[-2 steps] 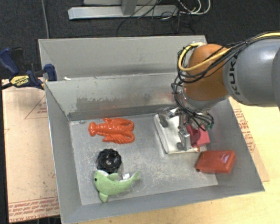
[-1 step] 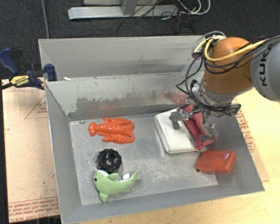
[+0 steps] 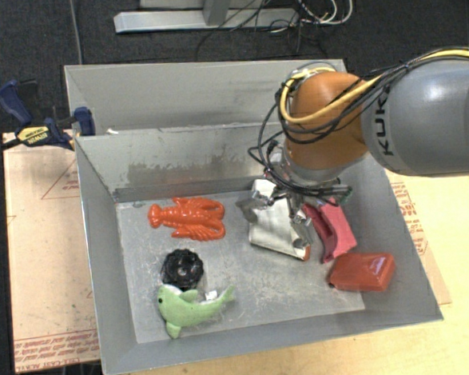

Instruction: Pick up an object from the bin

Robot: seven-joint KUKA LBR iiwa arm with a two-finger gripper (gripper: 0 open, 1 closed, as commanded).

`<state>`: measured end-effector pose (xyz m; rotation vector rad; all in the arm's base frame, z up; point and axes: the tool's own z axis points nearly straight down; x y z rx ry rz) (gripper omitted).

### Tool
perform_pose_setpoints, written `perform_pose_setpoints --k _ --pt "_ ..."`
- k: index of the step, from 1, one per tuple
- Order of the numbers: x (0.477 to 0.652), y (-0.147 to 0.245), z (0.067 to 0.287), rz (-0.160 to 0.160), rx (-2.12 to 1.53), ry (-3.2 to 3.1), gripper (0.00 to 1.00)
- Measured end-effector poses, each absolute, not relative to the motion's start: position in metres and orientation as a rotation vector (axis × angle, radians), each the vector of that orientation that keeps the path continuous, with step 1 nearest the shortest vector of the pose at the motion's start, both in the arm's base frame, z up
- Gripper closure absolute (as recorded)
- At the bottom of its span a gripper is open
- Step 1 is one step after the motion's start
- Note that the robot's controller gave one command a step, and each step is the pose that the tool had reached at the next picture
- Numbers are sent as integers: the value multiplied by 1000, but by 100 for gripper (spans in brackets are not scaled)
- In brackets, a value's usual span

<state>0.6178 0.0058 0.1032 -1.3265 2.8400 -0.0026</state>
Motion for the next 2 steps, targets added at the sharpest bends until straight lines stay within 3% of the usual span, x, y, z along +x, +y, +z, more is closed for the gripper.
perform_pose_setpoints --k 1,2 --pt "637 -81 82 47 -1573 2685 0" --pt "638 -76 84 46 -1580 2676 100"
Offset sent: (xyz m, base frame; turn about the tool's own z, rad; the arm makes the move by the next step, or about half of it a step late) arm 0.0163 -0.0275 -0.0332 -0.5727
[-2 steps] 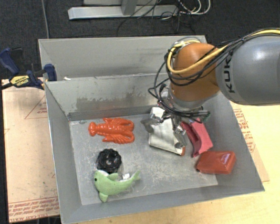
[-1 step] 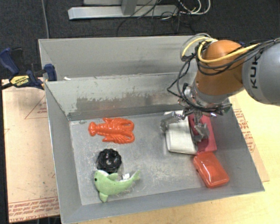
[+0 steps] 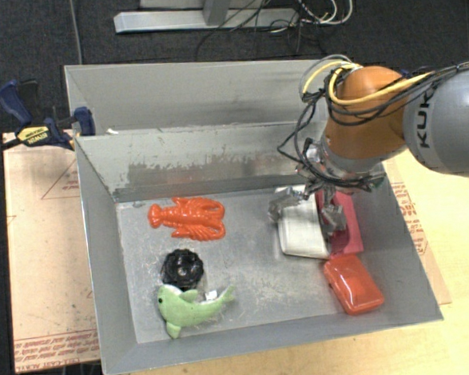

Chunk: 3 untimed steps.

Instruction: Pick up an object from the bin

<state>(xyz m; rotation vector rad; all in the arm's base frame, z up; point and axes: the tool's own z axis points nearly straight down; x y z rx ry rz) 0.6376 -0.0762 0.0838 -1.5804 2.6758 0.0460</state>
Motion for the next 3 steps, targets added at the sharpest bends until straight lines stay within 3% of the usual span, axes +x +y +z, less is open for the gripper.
perform_pose_setpoints --k 3 --pt "638 -76 84 46 -1580 2676 100"
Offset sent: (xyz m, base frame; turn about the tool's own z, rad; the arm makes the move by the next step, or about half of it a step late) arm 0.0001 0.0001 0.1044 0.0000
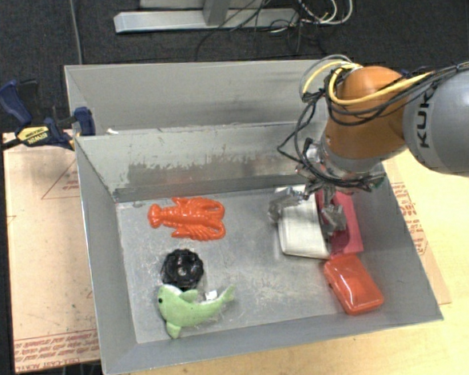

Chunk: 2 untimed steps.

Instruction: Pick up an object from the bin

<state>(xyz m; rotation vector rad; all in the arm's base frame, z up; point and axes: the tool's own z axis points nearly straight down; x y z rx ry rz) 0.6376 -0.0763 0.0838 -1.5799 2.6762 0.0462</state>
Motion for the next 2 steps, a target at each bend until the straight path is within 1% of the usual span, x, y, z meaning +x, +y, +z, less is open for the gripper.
perform_pose_setpoints --k 2 --pt "638 -76 84 46 -1580 2676 100"
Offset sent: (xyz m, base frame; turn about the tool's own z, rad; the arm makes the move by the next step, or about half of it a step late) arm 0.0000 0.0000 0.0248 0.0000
